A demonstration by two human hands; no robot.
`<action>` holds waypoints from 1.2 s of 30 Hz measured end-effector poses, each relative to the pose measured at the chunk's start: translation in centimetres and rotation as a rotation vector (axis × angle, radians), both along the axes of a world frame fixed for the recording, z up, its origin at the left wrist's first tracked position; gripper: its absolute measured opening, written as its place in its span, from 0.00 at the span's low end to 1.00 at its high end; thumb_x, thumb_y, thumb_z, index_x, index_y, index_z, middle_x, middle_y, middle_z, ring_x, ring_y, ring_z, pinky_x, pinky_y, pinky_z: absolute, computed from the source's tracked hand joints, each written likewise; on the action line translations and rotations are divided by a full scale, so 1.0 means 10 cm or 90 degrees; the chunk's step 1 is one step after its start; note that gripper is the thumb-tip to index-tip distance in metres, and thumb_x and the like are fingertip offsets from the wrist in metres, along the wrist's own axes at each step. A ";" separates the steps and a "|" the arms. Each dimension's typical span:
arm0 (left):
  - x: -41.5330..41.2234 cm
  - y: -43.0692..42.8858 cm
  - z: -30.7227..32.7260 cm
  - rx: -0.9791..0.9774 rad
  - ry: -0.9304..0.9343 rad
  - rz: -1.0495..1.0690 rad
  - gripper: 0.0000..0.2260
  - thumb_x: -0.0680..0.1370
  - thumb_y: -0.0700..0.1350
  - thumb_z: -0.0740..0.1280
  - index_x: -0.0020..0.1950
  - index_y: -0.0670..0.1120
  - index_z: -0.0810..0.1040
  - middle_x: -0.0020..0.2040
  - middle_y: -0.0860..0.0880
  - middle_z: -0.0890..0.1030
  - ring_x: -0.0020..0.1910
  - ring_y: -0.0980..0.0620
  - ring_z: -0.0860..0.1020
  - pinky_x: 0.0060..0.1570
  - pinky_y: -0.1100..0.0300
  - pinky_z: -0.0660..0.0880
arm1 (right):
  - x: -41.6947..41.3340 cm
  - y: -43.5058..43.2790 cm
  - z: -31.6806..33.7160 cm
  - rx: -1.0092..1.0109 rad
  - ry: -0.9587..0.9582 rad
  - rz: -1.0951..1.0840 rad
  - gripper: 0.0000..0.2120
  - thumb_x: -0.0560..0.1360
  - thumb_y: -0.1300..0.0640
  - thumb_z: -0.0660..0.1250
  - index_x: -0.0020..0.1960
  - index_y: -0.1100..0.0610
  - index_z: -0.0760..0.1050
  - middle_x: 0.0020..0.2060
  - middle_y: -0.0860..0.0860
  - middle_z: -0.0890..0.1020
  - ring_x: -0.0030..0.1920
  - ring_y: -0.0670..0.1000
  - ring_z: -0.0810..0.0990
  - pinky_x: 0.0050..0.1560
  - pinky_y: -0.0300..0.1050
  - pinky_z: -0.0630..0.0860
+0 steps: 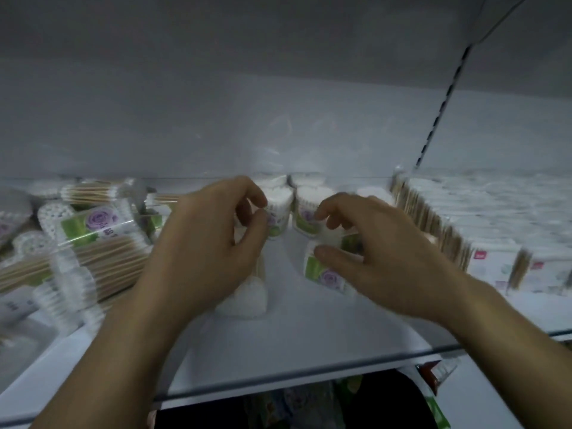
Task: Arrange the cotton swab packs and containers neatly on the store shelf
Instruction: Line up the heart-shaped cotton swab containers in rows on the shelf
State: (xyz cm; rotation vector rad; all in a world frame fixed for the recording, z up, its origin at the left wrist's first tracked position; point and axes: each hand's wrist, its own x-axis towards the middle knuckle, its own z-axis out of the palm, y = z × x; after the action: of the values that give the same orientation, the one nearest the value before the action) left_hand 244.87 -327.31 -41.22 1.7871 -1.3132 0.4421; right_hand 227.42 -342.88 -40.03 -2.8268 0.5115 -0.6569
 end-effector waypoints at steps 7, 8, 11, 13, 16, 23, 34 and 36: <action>-0.32 0.28 -0.38 0.104 -0.014 0.076 0.25 0.71 0.69 0.66 0.59 0.54 0.77 0.54 0.54 0.73 0.45 0.54 0.76 0.46 0.57 0.76 | -0.04 0.17 -0.62 -0.164 -0.161 -0.191 0.18 0.70 0.44 0.68 0.57 0.49 0.78 0.53 0.47 0.81 0.64 0.60 0.73 0.63 0.64 0.64; -0.33 0.27 -0.43 0.120 -0.016 0.089 0.27 0.70 0.69 0.68 0.60 0.53 0.76 0.56 0.53 0.73 0.47 0.51 0.77 0.47 0.53 0.79 | -0.02 0.17 -0.66 -0.146 -0.156 -0.194 0.19 0.69 0.44 0.68 0.57 0.49 0.77 0.54 0.47 0.81 0.65 0.61 0.72 0.64 0.68 0.64; -0.35 0.23 -0.54 0.151 -0.026 0.090 0.27 0.67 0.63 0.74 0.61 0.50 0.78 0.58 0.51 0.72 0.50 0.46 0.78 0.49 0.48 0.81 | -0.02 0.15 -0.70 -0.136 -0.126 -0.196 0.21 0.68 0.45 0.67 0.60 0.49 0.76 0.55 0.47 0.80 0.67 0.61 0.70 0.66 0.70 0.63; -0.34 0.23 -0.58 0.147 -0.012 0.084 0.26 0.66 0.54 0.78 0.61 0.48 0.79 0.59 0.49 0.72 0.51 0.45 0.78 0.50 0.48 0.80 | -0.04 0.17 -0.70 -0.147 -0.118 -0.204 0.22 0.66 0.46 0.68 0.60 0.48 0.77 0.55 0.47 0.79 0.66 0.60 0.71 0.67 0.68 0.61; -0.33 0.26 -0.59 0.124 -0.014 0.074 0.28 0.65 0.44 0.81 0.63 0.46 0.79 0.59 0.48 0.76 0.54 0.43 0.79 0.53 0.50 0.78 | -0.06 0.17 -0.71 -0.140 -0.130 -0.205 0.24 0.64 0.47 0.69 0.60 0.48 0.77 0.54 0.47 0.79 0.63 0.60 0.73 0.68 0.66 0.62; -0.39 0.31 -0.47 0.103 0.046 0.038 0.27 0.63 0.41 0.80 0.61 0.50 0.79 0.57 0.55 0.81 0.53 0.56 0.77 0.53 0.64 0.74 | -0.07 0.13 -0.76 -0.088 -0.184 -0.168 0.20 0.71 0.44 0.70 0.61 0.48 0.75 0.56 0.47 0.81 0.60 0.55 0.72 0.64 0.61 0.65; -0.13 -0.26 0.32 0.242 0.023 0.084 0.24 0.65 0.60 0.74 0.59 0.54 0.77 0.50 0.55 0.82 0.49 0.51 0.82 0.49 0.59 0.75 | -0.09 0.11 -0.76 -0.053 -0.219 -0.159 0.21 0.70 0.44 0.71 0.61 0.48 0.75 0.53 0.47 0.82 0.57 0.56 0.74 0.62 0.58 0.65; -0.05 -0.37 0.24 0.253 -0.002 0.073 0.20 0.67 0.55 0.77 0.57 0.52 0.81 0.51 0.54 0.83 0.46 0.53 0.81 0.44 0.66 0.71 | -0.10 0.10 -0.76 -0.044 -0.222 -0.159 0.21 0.69 0.44 0.71 0.61 0.48 0.75 0.53 0.47 0.82 0.57 0.57 0.75 0.61 0.58 0.66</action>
State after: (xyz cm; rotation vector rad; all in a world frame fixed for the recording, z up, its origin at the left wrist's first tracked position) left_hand 244.32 -330.96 -38.86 2.1972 -1.3751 0.2554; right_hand 226.39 -341.83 -47.59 -2.6445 0.7919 -1.2064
